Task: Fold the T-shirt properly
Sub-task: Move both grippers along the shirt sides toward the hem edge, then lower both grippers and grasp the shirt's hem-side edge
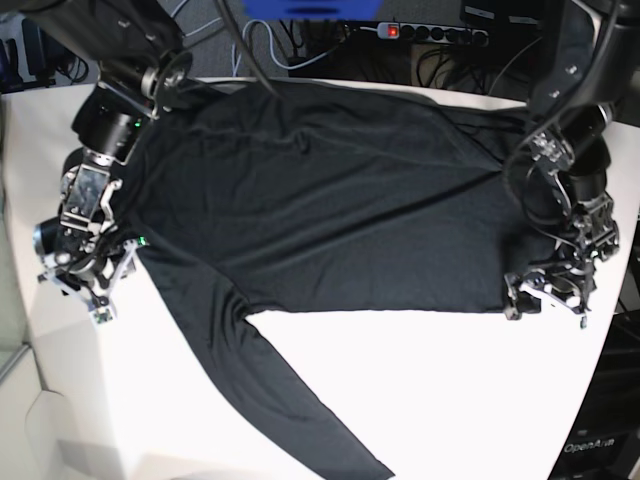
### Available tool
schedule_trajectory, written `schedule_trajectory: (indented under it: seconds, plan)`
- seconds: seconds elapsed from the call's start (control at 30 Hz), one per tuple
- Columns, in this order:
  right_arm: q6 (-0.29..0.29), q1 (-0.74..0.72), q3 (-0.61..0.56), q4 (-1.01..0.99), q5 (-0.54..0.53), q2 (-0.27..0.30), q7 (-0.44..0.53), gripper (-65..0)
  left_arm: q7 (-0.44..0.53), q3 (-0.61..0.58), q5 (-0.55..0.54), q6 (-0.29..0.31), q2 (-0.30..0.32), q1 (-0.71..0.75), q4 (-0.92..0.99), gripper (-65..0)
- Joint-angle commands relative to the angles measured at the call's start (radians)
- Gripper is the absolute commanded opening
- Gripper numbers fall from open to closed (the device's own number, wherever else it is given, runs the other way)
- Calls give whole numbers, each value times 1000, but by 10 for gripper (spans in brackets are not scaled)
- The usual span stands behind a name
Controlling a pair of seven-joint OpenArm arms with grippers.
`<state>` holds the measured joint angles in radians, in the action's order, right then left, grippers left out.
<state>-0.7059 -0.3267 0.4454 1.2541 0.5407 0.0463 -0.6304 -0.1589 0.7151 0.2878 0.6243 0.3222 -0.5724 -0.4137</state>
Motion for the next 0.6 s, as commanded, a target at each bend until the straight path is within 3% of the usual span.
schedule_trajectory:
  seconds: [0.0,0.23,0.4,0.47,0.57]
  plan:
    - [8,-25,-1,16,-6,11,16,-306,-8,-2,-3,7,10,-25,-7,-43]
    - [8,-25,-1,23,-6,19,16,-308,-8,-4,-2,12,5,-28,-4,-44]
    - [8,-25,-1,23,-6,19,16,-308,-8,-105,-9,4,5,-41,5,-50]
    - [8,-25,-1,23,-6,19,16,-308,-8,-113,-11,4,5,-41,5,-119]
    - [8,-25,-1,23,-6,19,16,-309,-8,-111,-11,2,5,-44,5,-315]
